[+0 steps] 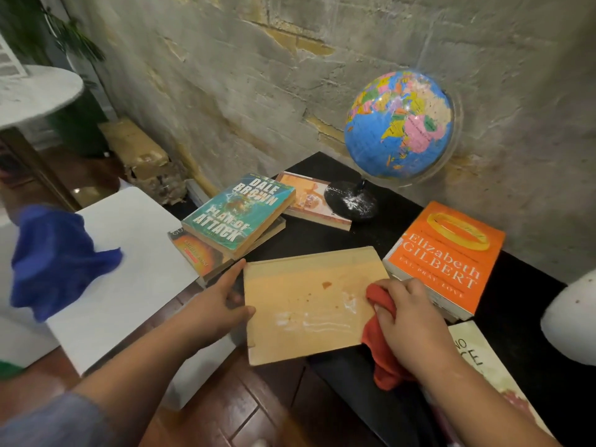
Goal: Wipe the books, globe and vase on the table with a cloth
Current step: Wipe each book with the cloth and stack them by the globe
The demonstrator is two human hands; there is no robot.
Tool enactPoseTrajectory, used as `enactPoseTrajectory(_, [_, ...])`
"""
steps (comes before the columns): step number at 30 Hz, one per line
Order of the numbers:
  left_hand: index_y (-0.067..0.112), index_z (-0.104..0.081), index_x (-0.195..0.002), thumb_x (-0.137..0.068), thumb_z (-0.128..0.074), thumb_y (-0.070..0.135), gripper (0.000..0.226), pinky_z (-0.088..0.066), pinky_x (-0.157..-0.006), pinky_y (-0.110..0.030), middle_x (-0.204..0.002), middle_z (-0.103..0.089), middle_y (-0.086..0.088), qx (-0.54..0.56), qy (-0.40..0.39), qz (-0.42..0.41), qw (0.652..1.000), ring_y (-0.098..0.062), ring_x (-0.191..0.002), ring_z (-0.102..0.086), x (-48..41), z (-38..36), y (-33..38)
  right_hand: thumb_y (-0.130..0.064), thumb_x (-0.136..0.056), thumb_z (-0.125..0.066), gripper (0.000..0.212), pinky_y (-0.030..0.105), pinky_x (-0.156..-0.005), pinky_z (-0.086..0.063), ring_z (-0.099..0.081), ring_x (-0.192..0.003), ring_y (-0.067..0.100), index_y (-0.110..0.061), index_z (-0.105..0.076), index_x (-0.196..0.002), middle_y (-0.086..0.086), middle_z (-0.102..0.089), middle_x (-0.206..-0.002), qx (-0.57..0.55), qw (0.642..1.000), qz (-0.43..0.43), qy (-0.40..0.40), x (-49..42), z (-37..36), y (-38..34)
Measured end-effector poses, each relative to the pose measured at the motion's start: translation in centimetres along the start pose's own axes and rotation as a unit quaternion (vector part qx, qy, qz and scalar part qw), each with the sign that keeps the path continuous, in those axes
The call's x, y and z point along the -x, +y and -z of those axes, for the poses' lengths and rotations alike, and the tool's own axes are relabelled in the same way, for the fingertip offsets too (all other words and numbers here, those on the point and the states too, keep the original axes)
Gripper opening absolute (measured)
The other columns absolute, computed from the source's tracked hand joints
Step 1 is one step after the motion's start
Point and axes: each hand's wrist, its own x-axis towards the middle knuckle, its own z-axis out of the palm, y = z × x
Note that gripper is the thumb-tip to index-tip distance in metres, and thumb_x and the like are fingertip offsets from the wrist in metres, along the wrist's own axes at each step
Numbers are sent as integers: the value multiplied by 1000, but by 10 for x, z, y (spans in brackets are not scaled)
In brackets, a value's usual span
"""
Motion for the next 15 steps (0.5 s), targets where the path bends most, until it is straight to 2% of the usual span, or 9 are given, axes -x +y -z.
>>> enactPoseTrajectory(5, [44, -2, -148, -83, -66, 40, 91, -49, -98, -39, -126, -46, 4, -75, 13, -46, 996, -16, -110, -52, -8, 2, -3, -33, -96, -51, 31, 22, -79, -35, -51, -98, 15, -33, -51, -127, -7, -38, -120, -8, 999, -38, 6, 5, -2, -6])
enactPoseTrajectory(10, [43, 4, -147, -76, -72, 47, 104, -44, -103, -39, -138, -39, 2, -66, -77, -89, 991, -15, -119, -47, -21, 22, -7, -31, -93, -56, 30, 29, -89, -40, -50, -111, 18, -34, -57, -123, -7, -39, -119, -30, 994, -95, 33, 8, -8, -19])
enactPoseTrajectory(11, [43, 5, -147, -75, -72, 50, 107, -45, -101, -37, -134, -42, 2, -72, -95, -107, 987, -12, -114, -49, -25, 26, -8, -30, -93, -57, 29, 29, -90, -40, -50, -112, 19, -34, -58, -121, -6, -40, -117, -32, 993, -103, 38, 9, -10, -23])
enactPoseTrajectory(13, [41, 5, -147, -74, -72, 51, 107, -50, -91, -31, -113, -53, 3, -98, -120, -147, 977, -8, -98, -56, -32, 33, -8, -26, -91, -61, 26, 27, -87, -36, -49, -111, 19, -35, -61, -115, -6, -43, -114, -42, 992, -108, 41, 9, -12, -27])
enactPoseTrajectory(15, [41, 0, -147, -73, -73, 52, 105, -52, -82, -27, -99, -56, 3, -126, -128, -170, 969, -8, -88, -59, -39, 36, -7, -22, -88, -65, 25, 25, -87, -32, -50, -110, 21, -37, -63, -107, -4, -47, -109, -64, 989, -118, 56, 8, -12, -30])
